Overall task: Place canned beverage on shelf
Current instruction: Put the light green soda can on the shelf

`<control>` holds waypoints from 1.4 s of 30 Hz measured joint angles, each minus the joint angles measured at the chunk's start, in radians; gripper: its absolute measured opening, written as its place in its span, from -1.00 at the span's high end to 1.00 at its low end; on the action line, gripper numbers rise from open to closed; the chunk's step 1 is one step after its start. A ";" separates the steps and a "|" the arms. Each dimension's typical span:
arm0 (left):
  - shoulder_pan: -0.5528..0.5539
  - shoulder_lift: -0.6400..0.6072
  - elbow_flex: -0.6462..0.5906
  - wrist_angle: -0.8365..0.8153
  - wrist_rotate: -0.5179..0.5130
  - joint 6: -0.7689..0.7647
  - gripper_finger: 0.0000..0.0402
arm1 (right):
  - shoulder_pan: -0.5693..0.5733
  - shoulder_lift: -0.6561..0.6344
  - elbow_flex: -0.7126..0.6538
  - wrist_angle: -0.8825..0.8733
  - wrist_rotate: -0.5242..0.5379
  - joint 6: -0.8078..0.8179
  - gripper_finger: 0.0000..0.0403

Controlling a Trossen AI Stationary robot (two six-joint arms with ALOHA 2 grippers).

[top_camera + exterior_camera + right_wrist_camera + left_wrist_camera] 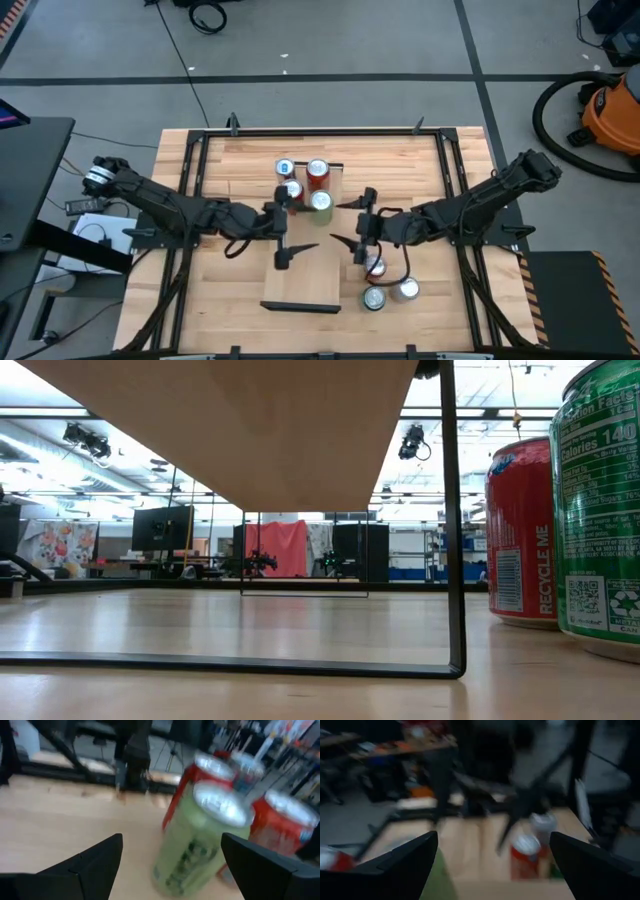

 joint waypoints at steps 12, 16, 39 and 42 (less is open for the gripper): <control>-0.015 0.044 0.000 -0.003 0.077 -0.048 -0.97 | -0.060 -0.054 0.062 0.015 -0.324 -0.136 -0.73; -0.071 0.041 -0.001 -0.005 0.049 -0.076 -0.97 | -0.105 -0.034 0.063 -0.017 -0.310 -0.143 -0.73; -0.184 0.041 -0.001 -0.148 -0.186 -0.277 -0.97 | -0.240 -0.027 0.064 -0.106 -0.397 -0.158 -0.73; -0.202 0.041 -0.001 -0.141 -0.191 -0.276 -0.97 | -0.239 -0.027 0.064 -0.109 -0.397 -0.172 -0.73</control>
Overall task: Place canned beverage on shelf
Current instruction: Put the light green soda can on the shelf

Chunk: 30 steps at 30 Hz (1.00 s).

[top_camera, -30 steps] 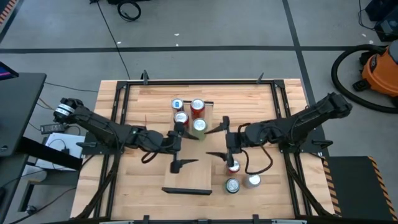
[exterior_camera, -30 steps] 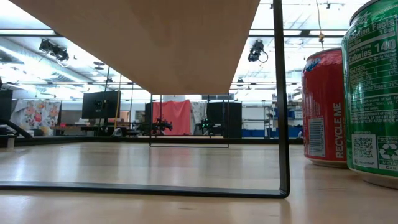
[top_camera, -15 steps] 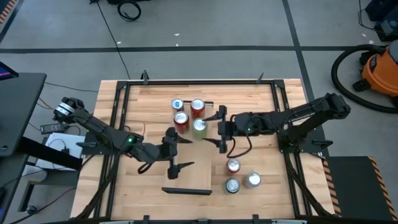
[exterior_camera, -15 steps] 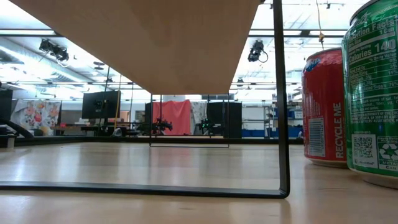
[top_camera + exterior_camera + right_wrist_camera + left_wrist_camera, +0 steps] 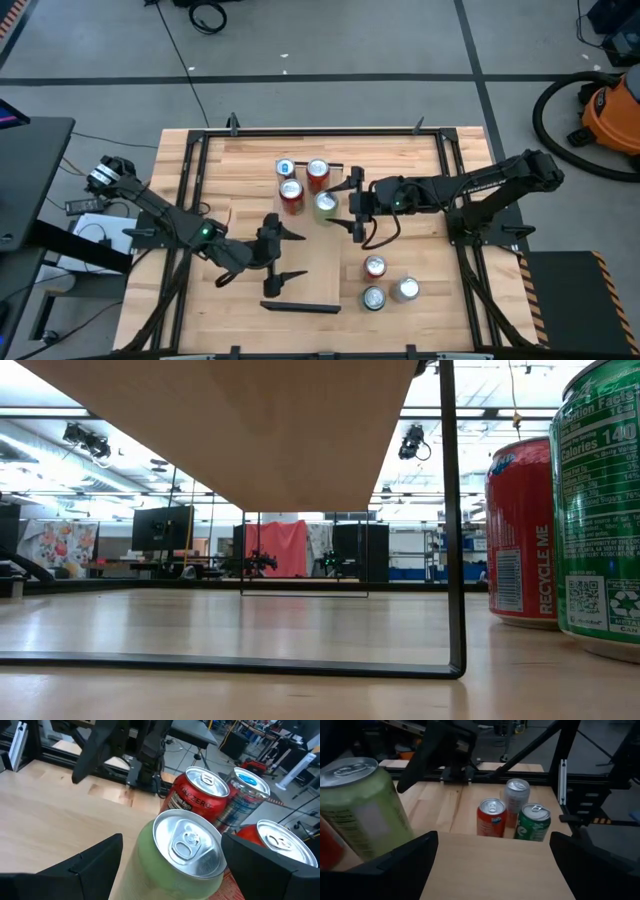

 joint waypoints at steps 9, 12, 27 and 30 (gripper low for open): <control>-0.001 0.000 0.000 0.007 -0.039 0.003 -0.97 | -0.001 0.000 0.010 -0.006 -0.043 -0.031 -0.73; 0.018 0.000 0.000 0.039 -0.091 0.029 -0.97 | 0.007 -0.009 0.053 -0.047 -0.036 -0.049 -0.73; 0.069 -0.001 0.000 0.097 -0.221 0.174 -0.97 | 0.061 -0.168 -0.139 -0.017 0.060 0.075 -0.73; 0.121 -0.001 0.000 0.120 -0.189 0.171 -0.97 | 0.076 -0.183 -0.261 0.131 0.035 0.086 -0.73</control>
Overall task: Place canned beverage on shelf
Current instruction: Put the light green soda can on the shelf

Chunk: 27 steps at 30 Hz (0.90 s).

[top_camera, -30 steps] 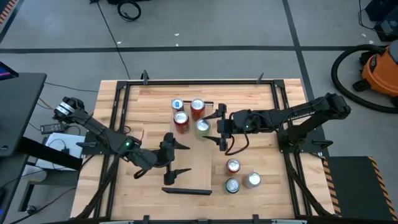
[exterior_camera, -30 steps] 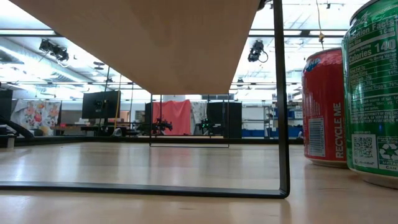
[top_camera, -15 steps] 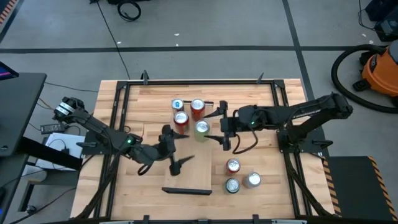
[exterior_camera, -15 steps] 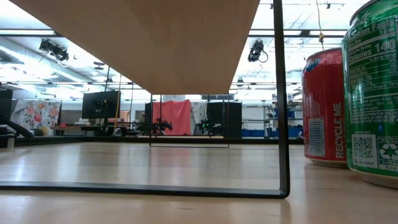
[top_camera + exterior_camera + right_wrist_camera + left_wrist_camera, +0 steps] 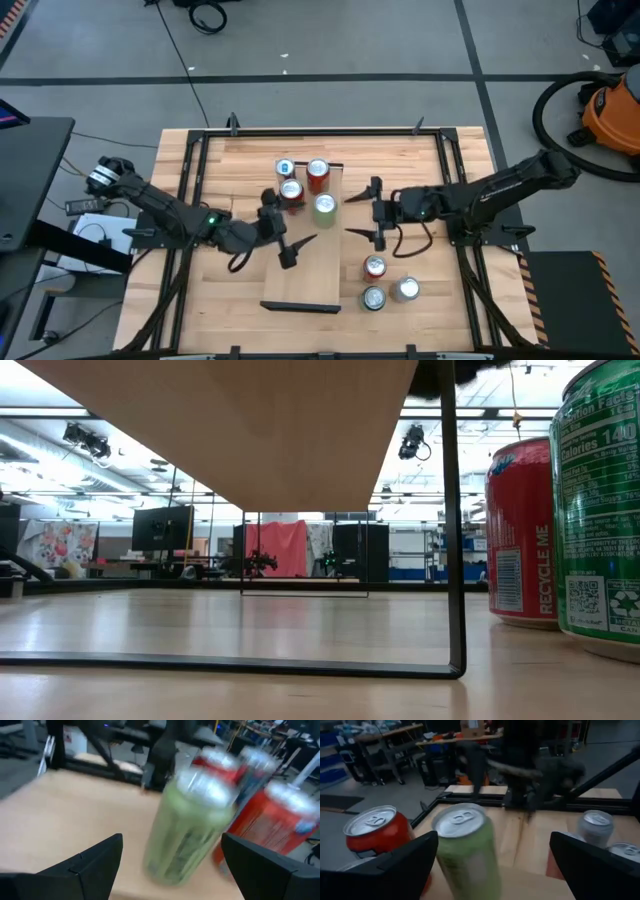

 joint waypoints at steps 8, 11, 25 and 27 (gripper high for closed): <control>0.081 0.019 0.068 -0.077 0.148 -0.059 -0.97 | 0.017 0.003 -0.118 0.117 0.070 -0.004 -0.73; 0.069 0.065 0.155 -0.185 0.131 -0.054 -0.97 | 0.015 0.001 -0.117 0.135 0.071 -0.005 -0.73; 0.055 0.221 0.504 -0.604 0.081 -0.220 -0.97 | -0.004 -0.014 -0.117 0.185 0.054 -0.087 -0.73; 0.052 0.221 0.523 -0.595 0.093 -0.234 -0.97 | -0.006 -0.013 -0.126 0.196 0.018 -0.073 -0.73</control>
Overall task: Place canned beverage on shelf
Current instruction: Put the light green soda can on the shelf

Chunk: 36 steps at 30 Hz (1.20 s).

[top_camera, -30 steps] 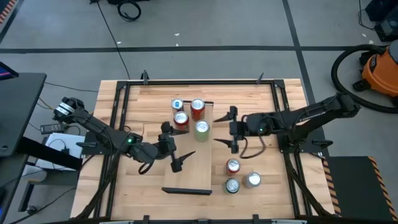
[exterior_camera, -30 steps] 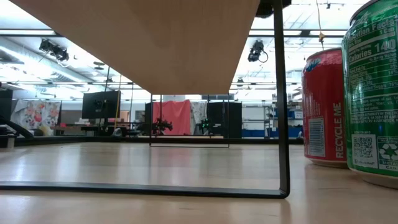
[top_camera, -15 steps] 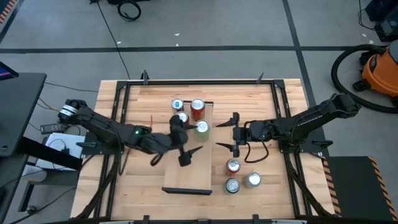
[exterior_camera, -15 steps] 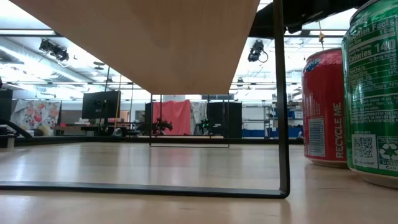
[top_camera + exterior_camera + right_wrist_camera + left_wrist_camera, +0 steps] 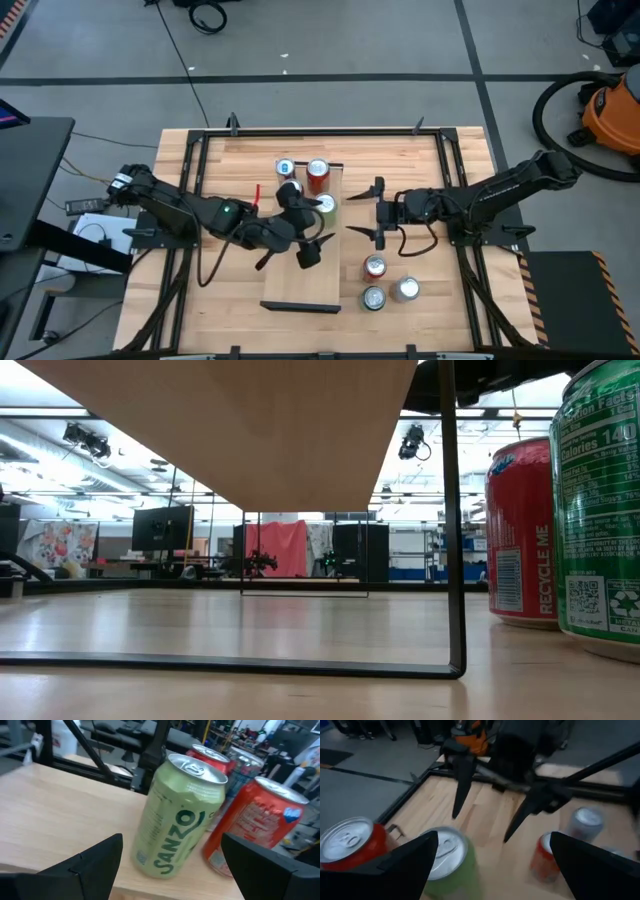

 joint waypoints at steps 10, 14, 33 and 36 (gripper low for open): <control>0.021 0.068 0.011 0.142 0.118 0.101 -0.97 | 0.043 0.001 -0.117 0.239 -0.182 -0.012 -0.73; 0.057 0.093 0.010 0.081 0.145 0.007 -0.97 | 0.020 0.002 -0.120 0.237 -0.312 0.033 -0.73; 0.064 0.092 0.269 -0.360 0.119 -0.098 -0.97 | -0.049 0.215 -0.119 0.408 -0.197 0.020 -0.73; 0.079 0.098 0.269 -0.395 0.119 -0.124 -0.97 | -0.077 0.215 -0.119 0.405 -0.206 0.026 -0.73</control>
